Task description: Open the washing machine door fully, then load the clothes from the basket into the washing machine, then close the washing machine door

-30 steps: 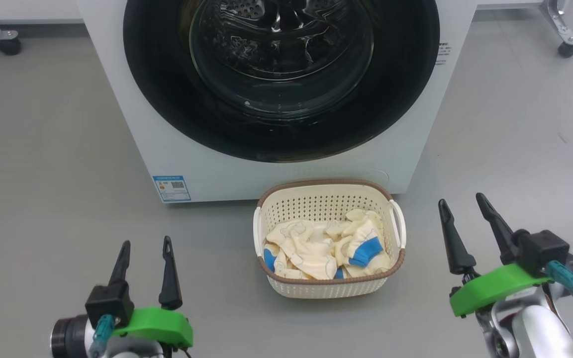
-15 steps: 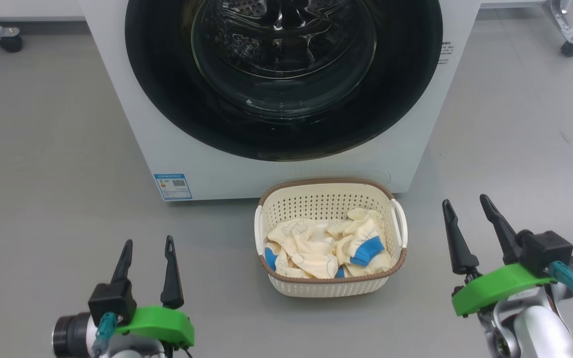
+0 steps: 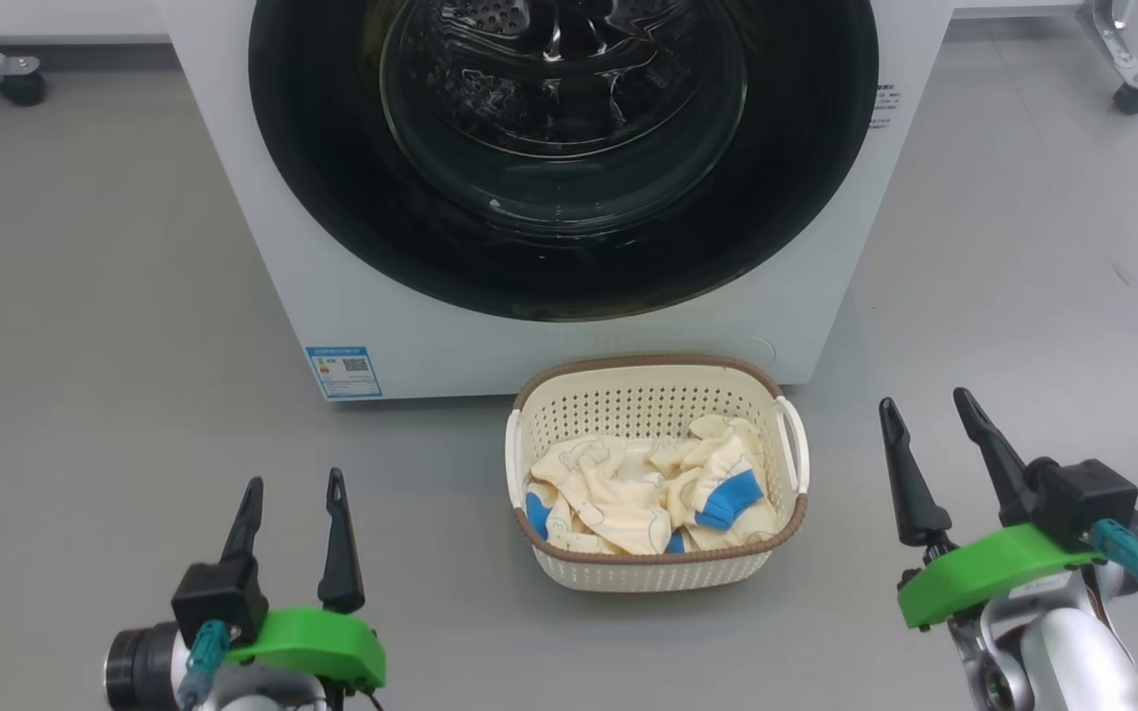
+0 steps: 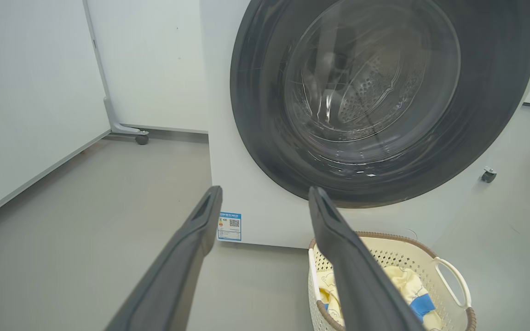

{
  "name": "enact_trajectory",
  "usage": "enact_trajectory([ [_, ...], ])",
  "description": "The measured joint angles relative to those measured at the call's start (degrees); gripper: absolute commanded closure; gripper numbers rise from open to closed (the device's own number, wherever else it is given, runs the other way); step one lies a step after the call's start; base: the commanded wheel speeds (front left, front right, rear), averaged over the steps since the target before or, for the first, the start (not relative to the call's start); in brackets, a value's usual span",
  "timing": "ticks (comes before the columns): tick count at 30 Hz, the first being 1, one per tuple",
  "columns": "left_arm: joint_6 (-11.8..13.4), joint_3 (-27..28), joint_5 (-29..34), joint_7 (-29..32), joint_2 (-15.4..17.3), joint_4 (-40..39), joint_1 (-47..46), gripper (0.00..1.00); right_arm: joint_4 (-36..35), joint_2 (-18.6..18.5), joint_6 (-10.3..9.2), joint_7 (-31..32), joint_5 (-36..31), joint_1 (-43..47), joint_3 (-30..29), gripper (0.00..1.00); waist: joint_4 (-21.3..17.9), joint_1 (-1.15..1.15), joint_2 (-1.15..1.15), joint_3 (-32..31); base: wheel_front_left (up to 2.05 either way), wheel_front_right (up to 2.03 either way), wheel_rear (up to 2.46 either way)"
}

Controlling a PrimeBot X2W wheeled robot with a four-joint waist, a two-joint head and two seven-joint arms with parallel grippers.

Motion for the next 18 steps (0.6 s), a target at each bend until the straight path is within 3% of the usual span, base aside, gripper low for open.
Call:
enact_trajectory([
  [10,-0.42,-0.03,-0.87,0.00,0.00,-0.12,0.01,0.00,0.00,0.02,0.00,0.00,-0.01,-0.01,-0.04,0.00,0.08,0.00,0.00,-0.24,0.03,0.03,-0.06],
  [18,-0.42,-0.11,-0.73,0.00,0.02,0.00,0.01,0.00,-0.01,0.07,0.00,0.00,-0.01,-0.02,-0.13,0.00,0.05,0.00,0.00,-0.21,0.53,0.53,-1.06],
])
